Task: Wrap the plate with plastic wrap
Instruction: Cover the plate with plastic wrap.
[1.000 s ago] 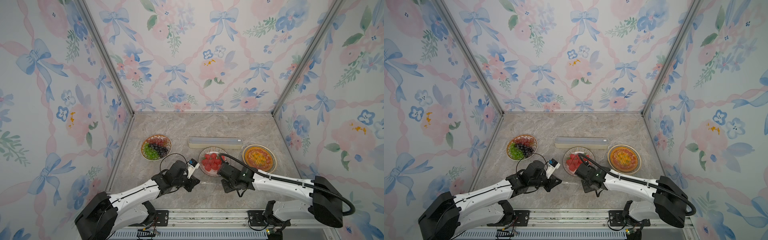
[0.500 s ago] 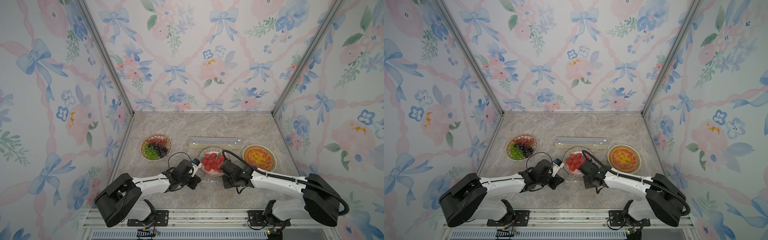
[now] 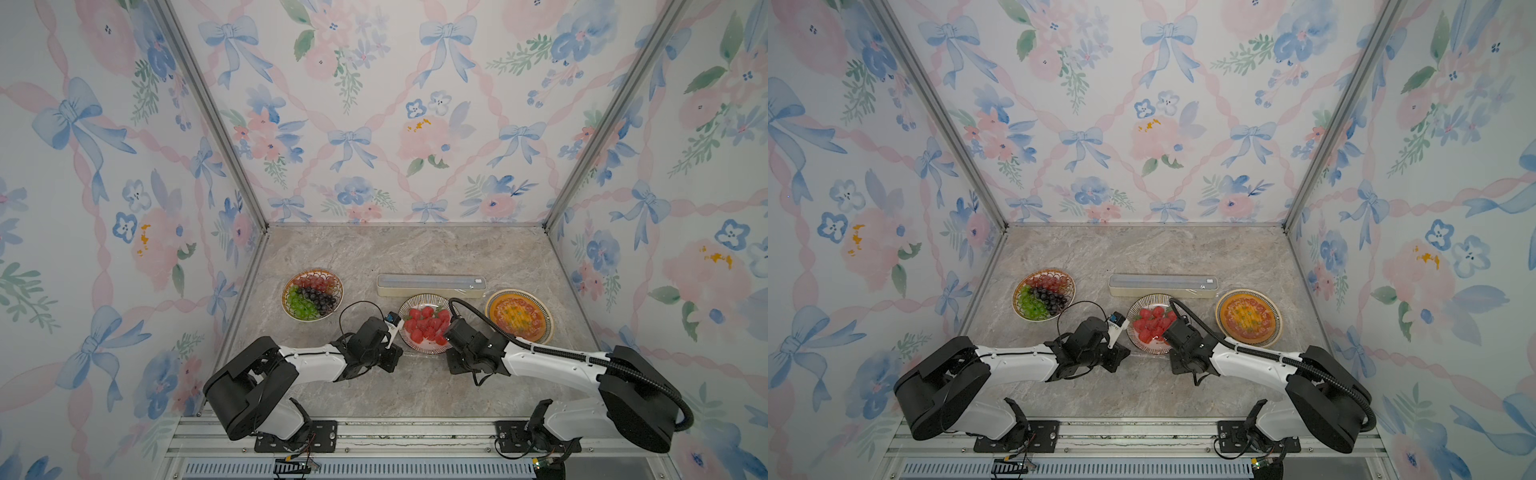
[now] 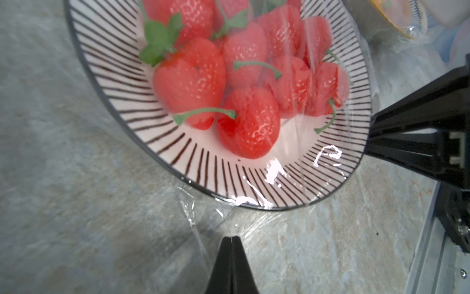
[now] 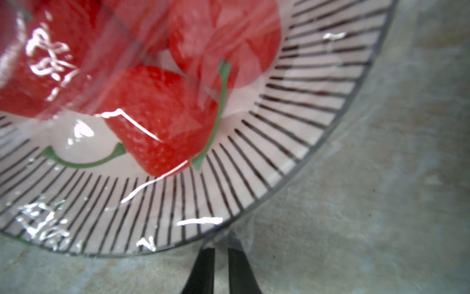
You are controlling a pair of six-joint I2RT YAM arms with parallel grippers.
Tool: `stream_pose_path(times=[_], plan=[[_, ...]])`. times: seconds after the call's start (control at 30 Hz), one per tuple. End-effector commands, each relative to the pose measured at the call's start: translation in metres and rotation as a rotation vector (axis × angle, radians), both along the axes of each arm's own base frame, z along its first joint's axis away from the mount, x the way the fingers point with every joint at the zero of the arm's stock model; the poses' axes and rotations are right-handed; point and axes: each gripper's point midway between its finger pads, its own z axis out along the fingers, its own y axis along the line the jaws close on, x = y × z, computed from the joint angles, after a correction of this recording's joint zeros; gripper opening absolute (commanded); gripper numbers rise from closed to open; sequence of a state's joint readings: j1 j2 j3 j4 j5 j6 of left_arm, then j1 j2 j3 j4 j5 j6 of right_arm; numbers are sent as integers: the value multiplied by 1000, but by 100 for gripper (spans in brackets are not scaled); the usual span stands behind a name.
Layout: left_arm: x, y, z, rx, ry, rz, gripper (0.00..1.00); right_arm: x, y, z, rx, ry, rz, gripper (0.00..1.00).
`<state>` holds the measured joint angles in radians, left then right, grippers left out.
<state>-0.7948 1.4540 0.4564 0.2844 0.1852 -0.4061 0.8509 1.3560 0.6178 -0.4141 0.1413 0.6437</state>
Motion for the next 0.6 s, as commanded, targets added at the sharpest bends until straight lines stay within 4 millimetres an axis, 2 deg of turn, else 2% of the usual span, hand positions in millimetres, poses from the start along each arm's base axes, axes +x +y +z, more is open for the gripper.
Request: stream_pose_path(times=[0.0, 0.17, 0.37, 0.47, 0.57], plan=[[9, -1, 3, 0, -26, 37, 6, -7, -13, 0, 8, 20, -21, 25], [12, 5, 9, -10, -38, 61, 16, -18, -29, 15, 1, 40, -27, 45], [15, 24, 15, -53, -22, 115, 31, -22, -47, 40, 73, 44, -99, 62], [19, 34, 24, -85, -18, 152, 37, -15, -40, 61, 206, 14, -126, 76], [25, 47, 32, -109, -13, 207, 45, -8, -24, 74, 388, 15, -184, 89]])
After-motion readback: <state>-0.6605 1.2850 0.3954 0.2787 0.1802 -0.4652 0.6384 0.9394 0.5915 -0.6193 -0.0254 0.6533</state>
